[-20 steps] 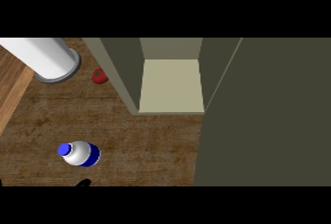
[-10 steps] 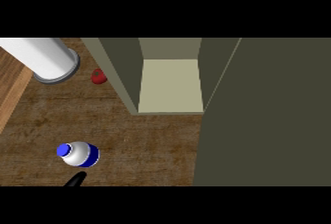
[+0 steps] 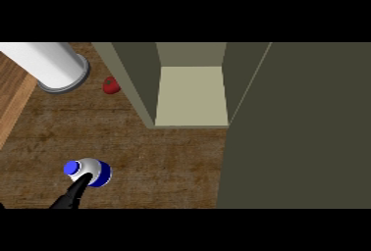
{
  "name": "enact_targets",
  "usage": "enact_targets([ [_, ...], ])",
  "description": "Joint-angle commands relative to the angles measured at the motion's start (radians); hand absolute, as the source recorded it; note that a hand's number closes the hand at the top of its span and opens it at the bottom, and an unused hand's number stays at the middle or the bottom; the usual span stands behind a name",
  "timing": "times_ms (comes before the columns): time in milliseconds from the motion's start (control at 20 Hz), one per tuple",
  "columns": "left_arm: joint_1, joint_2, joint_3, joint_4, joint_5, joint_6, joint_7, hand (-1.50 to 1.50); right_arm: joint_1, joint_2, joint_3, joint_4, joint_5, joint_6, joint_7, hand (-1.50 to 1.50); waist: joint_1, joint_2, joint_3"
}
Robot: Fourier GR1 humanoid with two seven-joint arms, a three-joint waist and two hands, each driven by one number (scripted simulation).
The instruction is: Pick up the bottled water, place it into the cabinet and close the cabinet
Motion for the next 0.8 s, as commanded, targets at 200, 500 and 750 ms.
enact_targets([
  [200,-0.022,0.016,0.089,0.124,0.154,0.02,-0.104,-1.5,-0.014,-0.043,0.005,-0.147,0.095,-0.039,0.104,-1.5,0.004,-0.001,-0.001],
  [500,-0.089,-0.004,0.088,0.297,0.297,0.044,-0.246,-1.5,-0.001,-0.07,0.063,-0.117,0.123,-0.062,0.055,-1.5,-0.003,-0.001,-0.002],
  [750,-0.077,-0.004,0.134,0.416,0.505,0.005,-0.485,-1.5,-0.007,-0.094,-0.008,-0.115,0.062,-0.072,0.04,-1.5,0.005,-0.001,-0.002],
])
